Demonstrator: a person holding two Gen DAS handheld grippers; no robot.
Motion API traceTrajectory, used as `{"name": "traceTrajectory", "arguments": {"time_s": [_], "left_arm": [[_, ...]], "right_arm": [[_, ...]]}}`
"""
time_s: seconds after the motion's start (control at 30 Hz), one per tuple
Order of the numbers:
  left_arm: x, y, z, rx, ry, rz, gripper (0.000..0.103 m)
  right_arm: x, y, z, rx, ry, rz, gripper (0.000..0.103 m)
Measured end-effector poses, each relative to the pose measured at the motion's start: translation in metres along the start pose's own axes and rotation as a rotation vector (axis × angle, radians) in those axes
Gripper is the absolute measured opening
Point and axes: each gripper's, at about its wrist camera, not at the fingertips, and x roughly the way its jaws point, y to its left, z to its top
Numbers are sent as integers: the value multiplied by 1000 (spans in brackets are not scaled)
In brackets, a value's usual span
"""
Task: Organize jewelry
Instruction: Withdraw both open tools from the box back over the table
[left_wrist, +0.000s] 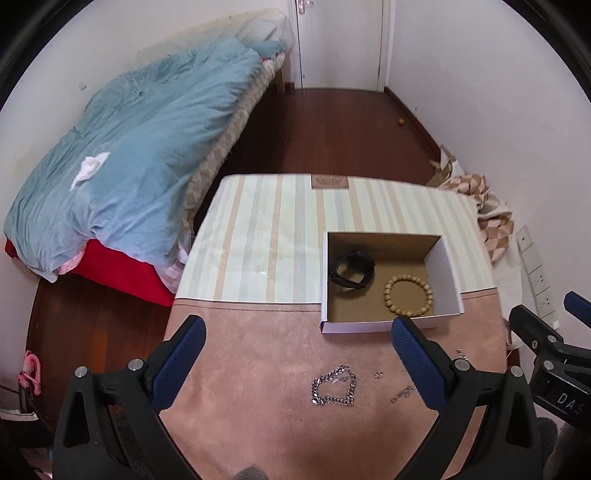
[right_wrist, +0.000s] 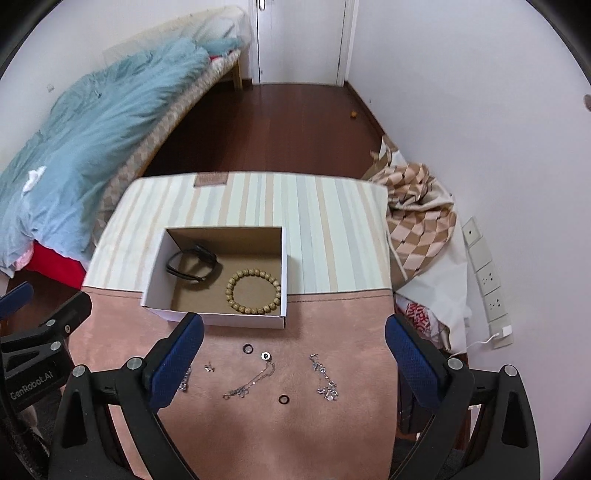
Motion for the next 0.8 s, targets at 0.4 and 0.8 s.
{"name": "traceTrajectory", "arguments": {"time_s": [0.4, 0.8], "left_arm": [[-59, 11, -21, -31, -60, -16, 102], [-74, 11, -42, -37, -67, 57, 103]], "right_arm": [[-76, 4, -20, 5, -110, -1, 100], [-92, -8, -40, 58, -127, 27, 100]]}}
